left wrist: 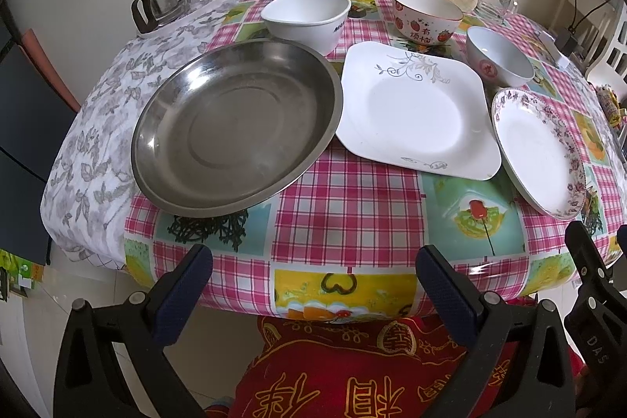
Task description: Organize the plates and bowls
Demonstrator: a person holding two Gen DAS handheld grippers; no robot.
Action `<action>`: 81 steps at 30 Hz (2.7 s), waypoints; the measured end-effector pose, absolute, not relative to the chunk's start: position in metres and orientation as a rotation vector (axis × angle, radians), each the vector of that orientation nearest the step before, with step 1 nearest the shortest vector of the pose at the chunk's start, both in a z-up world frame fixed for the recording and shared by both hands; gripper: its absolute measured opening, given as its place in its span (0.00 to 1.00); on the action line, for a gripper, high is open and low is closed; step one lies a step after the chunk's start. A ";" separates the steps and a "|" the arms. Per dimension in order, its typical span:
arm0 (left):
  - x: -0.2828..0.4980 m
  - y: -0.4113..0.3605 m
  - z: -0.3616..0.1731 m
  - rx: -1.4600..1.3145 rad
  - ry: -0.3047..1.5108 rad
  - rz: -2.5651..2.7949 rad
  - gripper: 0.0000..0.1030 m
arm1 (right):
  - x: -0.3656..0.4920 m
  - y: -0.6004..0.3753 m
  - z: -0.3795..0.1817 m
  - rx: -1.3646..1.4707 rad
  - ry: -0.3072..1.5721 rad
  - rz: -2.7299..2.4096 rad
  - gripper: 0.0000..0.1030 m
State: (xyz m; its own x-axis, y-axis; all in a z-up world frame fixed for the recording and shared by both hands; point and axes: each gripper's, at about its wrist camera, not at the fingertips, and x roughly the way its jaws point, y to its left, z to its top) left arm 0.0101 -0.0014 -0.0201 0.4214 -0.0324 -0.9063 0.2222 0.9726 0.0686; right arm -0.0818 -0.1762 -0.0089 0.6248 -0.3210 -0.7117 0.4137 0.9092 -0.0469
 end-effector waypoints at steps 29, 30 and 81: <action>0.014 0.002 -0.023 0.163 1.151 -0.144 1.00 | -0.079 -0.175 -0.014 0.109 0.808 -0.433 1.00; 0.014 0.002 -0.023 0.164 1.152 -0.145 1.00 | -0.079 -0.175 -0.015 0.109 0.810 -0.435 1.00; 0.141 0.132 0.007 -0.218 0.933 0.216 1.00 | 0.066 -0.132 0.000 0.165 0.753 -0.210 1.00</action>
